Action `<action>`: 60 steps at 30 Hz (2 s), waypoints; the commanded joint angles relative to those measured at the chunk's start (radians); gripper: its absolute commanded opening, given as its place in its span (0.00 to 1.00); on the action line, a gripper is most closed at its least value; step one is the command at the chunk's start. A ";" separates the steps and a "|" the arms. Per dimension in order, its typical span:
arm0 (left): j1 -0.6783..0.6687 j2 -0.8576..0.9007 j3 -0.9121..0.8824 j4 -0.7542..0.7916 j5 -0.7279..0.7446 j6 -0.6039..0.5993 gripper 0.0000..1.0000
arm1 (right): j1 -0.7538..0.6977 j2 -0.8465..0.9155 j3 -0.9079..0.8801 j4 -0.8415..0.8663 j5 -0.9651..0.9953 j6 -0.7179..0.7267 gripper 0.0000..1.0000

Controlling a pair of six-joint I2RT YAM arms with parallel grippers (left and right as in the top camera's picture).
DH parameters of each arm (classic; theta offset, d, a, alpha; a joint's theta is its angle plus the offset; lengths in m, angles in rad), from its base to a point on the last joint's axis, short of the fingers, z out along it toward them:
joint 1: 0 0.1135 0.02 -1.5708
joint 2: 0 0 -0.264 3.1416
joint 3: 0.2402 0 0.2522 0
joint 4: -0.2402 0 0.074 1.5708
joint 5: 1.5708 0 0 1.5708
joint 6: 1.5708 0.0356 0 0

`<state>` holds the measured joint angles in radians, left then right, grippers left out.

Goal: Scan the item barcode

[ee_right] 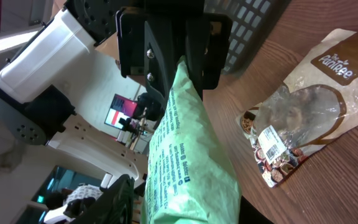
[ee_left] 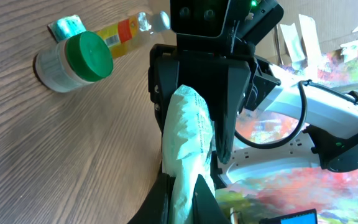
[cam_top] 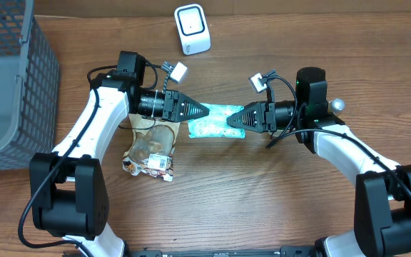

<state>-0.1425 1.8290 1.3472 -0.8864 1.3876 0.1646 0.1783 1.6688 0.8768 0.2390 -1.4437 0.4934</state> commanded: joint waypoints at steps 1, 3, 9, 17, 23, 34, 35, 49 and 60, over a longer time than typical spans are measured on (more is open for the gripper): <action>0.005 0.010 0.000 0.004 -0.005 0.016 0.04 | 0.000 -0.027 0.002 0.006 -0.006 0.005 0.41; 0.005 0.010 0.000 0.005 -0.005 0.016 0.04 | 0.000 -0.027 0.002 0.003 0.005 0.005 0.42; 0.005 0.010 0.000 0.005 -0.008 0.020 0.04 | 0.000 -0.027 0.002 -0.067 0.093 0.005 0.31; 0.005 0.010 0.000 0.014 -0.007 0.018 0.04 | 0.000 -0.027 0.002 -0.068 0.101 0.004 0.12; 0.005 0.010 0.000 0.115 -0.003 -0.095 0.38 | 0.000 -0.027 0.002 -0.064 0.109 0.004 0.09; -0.002 0.010 0.000 0.164 0.120 -0.161 0.69 | 0.000 -0.027 0.002 -0.061 0.120 0.004 0.09; -0.005 0.010 0.000 0.159 0.117 -0.161 0.64 | 0.000 -0.027 0.002 -0.061 0.128 0.004 0.09; -0.042 0.010 0.000 0.105 0.014 -0.161 0.55 | 0.000 -0.027 0.002 -0.011 0.179 0.005 0.09; -0.042 0.010 0.000 0.097 -0.069 -0.162 0.20 | 0.000 -0.027 0.002 -0.011 0.221 0.009 0.09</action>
<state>-0.1764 1.8294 1.3415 -0.7799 1.3216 0.0025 0.1787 1.6680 0.8764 0.2203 -1.2739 0.4980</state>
